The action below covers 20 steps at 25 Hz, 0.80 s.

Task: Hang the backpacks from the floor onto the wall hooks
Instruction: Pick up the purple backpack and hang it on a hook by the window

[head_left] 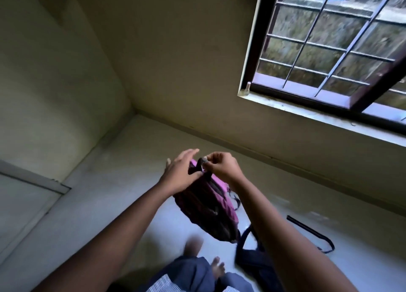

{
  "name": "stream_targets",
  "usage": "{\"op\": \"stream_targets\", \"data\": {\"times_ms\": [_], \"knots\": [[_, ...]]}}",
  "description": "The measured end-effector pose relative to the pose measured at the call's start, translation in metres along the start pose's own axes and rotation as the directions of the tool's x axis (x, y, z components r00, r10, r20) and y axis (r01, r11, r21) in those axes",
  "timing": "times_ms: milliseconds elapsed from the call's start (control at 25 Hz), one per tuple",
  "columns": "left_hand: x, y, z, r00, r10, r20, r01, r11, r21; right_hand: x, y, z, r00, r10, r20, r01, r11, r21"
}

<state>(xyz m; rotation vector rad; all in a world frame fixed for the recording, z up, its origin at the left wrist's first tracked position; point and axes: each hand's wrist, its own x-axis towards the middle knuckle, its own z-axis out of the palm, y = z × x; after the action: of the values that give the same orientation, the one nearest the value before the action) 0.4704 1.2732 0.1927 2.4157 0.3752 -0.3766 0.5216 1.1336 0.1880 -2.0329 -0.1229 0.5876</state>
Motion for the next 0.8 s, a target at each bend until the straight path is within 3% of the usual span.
{"op": "stream_targets", "data": {"times_ms": [40, 160, 320, 480, 600, 640, 800], "knots": [[0.001, 0.006, -0.006, 0.994, 0.097, -0.048, -0.098, 0.995, -0.011, 0.001, -0.004, 0.000, 0.999, -0.018, 0.030, 0.018, 1.000, 0.020], [0.014, 0.018, -0.033, 0.980, 0.140, -0.144, -0.185, 0.909, -0.374, 0.013, -0.028, -0.012, 0.993, -0.121, 0.008, 0.119, 0.985, 0.128], [0.035, 0.052, -0.084, 0.924, 0.257, -0.282, -0.375, 0.750, -0.544, 0.020, -0.092, -0.062, 0.946, -0.323, 0.009, 0.318, 0.935, 0.159], [0.045, 0.110, -0.149, 0.788, 0.287, -0.545, -0.586, 0.624, -0.518, 0.025, -0.172, -0.120, 0.869, -0.493, -0.036, 0.494, 0.862, 0.113], [0.052, 0.152, -0.206, 0.655, 0.331, -0.679, -0.711, 0.575, -0.405, 0.030, -0.237, -0.148, 0.823, -0.547, -0.154, 0.568, 0.782, 0.258], [0.058, 0.159, -0.212, 0.647, 0.321, -0.692, -0.715, 0.571, -0.404, 0.032, -0.245, -0.149, 0.822, -0.542, -0.175, 0.569, 0.764, 0.304], [0.086, 0.218, -0.308, 0.432, 0.343, -0.834, -0.829, 0.515, -0.218, 0.055, -0.336, -0.181, 0.709, -0.643, -0.291, 0.689, 0.542, 0.481]]}}
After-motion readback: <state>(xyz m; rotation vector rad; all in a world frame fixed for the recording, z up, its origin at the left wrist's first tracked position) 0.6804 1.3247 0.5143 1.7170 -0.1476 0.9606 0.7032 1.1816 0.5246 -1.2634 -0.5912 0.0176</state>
